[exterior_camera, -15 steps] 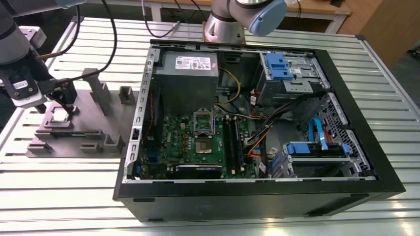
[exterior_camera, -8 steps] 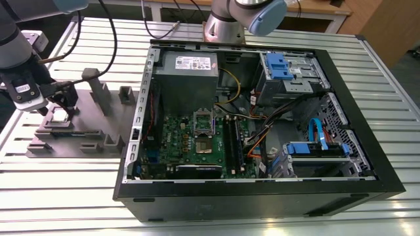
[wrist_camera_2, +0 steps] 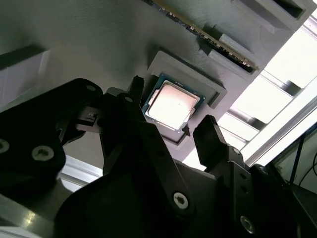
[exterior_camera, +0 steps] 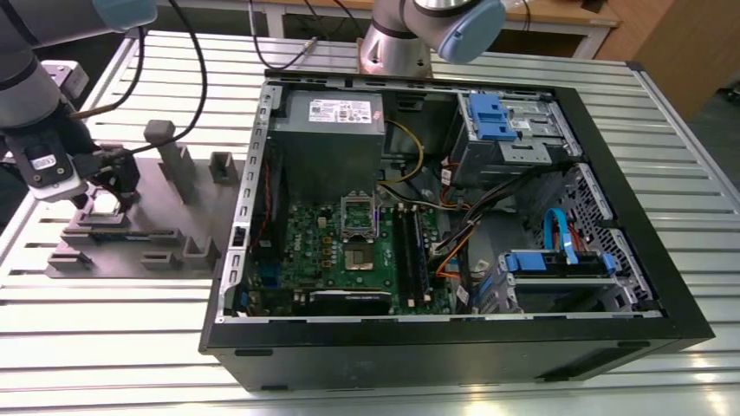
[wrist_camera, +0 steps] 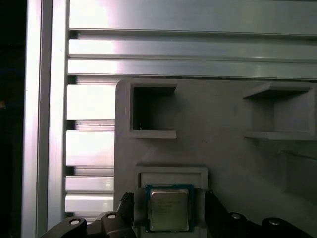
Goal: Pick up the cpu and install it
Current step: 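Pick up the cpu and move it towards the insertion slot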
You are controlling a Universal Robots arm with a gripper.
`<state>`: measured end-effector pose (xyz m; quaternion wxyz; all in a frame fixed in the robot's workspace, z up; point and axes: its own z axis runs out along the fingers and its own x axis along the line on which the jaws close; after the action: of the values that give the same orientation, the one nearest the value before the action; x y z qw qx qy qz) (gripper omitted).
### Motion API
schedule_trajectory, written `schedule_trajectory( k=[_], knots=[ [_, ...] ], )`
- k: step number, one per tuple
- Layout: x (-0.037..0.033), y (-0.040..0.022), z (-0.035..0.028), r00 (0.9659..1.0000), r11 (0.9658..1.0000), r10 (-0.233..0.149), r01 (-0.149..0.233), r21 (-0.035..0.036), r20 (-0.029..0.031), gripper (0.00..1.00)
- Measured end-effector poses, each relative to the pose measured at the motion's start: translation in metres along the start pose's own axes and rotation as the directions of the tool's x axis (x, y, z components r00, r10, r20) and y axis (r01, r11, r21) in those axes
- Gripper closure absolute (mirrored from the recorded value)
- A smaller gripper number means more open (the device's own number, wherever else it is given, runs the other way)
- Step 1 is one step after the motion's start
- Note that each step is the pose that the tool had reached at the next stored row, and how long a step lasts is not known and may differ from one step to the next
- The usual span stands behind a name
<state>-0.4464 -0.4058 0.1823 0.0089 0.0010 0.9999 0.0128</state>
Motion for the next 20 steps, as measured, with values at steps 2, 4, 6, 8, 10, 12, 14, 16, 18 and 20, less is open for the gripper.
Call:
schedule_trajectory(
  k=[2,4,6,8,10,12,14,16,18,20],
  knots=[
    [0.0000,-0.0001,0.0009,1.0000,1.0000,0.000,0.000,0.0004,0.0002,0.33],
    [0.0000,-0.0002,0.0014,1.0000,1.0000,0.000,0.000,0.0005,0.0001,0.33],
    [0.0000,-0.0002,0.0014,1.0000,1.0000,0.000,0.000,0.0006,-0.0001,0.35],
    [-0.0001,-0.0002,0.0016,1.0000,1.0000,-0.001,0.001,0.0004,0.0002,0.41],
    [-0.0001,-0.0002,0.0016,1.0000,1.0000,-0.002,0.002,0.0004,0.0001,0.41],
    [0.0000,-0.0002,0.0016,1.0000,1.0000,-0.002,0.002,0.0004,0.0001,0.42],
    [-0.0001,-0.0002,0.0016,1.0000,1.0000,-0.002,0.002,0.0004,0.0001,0.49],
    [0.0000,-0.0002,0.0016,1.0000,1.0000,-0.002,0.002,0.0004,0.0001,0.49],
    [0.0000,-0.0002,0.0016,1.0000,1.0000,-0.002,0.002,0.0004,0.0001,0.51],
    [-0.0001,-0.0002,0.0016,1.0000,1.0000,-0.002,0.002,0.0005,0.0001,0.53]
  ],
)
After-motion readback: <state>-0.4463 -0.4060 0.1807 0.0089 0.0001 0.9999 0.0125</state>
